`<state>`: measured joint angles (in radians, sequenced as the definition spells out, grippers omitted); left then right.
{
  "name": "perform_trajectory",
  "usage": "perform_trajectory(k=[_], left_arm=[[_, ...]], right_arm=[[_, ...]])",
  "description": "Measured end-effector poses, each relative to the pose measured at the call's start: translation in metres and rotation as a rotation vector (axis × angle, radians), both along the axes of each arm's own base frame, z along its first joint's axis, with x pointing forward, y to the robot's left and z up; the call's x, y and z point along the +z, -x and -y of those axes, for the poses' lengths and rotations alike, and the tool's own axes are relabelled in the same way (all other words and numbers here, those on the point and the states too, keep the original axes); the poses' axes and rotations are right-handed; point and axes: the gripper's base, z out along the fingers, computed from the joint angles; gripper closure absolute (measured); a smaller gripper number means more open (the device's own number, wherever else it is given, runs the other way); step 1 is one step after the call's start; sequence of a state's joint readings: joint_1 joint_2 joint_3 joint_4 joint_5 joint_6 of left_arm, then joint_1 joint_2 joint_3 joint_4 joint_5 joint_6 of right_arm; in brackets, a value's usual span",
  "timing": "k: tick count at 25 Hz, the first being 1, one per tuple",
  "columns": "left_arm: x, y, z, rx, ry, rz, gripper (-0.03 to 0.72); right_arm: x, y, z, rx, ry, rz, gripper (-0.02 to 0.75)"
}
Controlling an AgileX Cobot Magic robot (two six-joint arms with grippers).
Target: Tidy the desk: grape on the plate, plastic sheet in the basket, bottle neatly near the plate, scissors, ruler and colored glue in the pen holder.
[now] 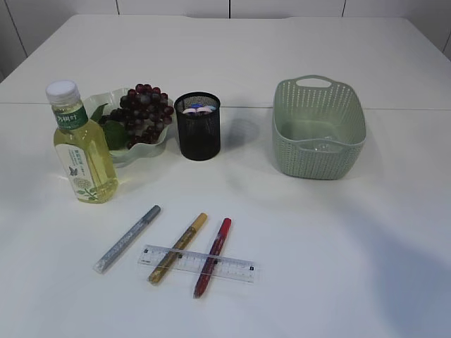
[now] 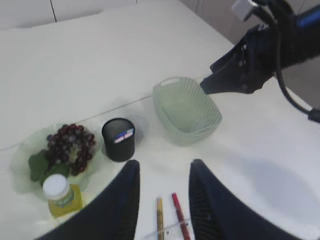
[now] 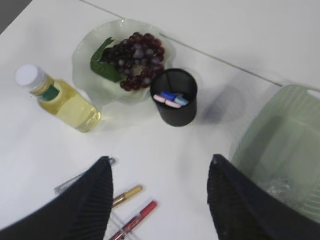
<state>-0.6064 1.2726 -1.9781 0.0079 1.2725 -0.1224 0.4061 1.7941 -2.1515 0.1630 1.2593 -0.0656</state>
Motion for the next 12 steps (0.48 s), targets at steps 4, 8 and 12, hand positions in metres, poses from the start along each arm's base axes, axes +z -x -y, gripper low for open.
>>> perform_trajectory(k=[4,8,12], left_arm=[[-0.027,0.023,-0.015,-0.014,-0.050,-0.056,0.440],[-0.058,0.038,-0.023,-0.039,-0.089,-0.130,0.394],[-0.075,0.049,-0.028,-0.051,-0.100,-0.168,0.338]], right_arm=[[-0.019,0.020,-0.022,0.095,0.049,-0.063,0.265],[-0.051,0.038,-0.049,0.245,0.142,-0.130,0.265],[-0.080,0.057,-0.074,0.395,0.226,-0.182,0.263]])
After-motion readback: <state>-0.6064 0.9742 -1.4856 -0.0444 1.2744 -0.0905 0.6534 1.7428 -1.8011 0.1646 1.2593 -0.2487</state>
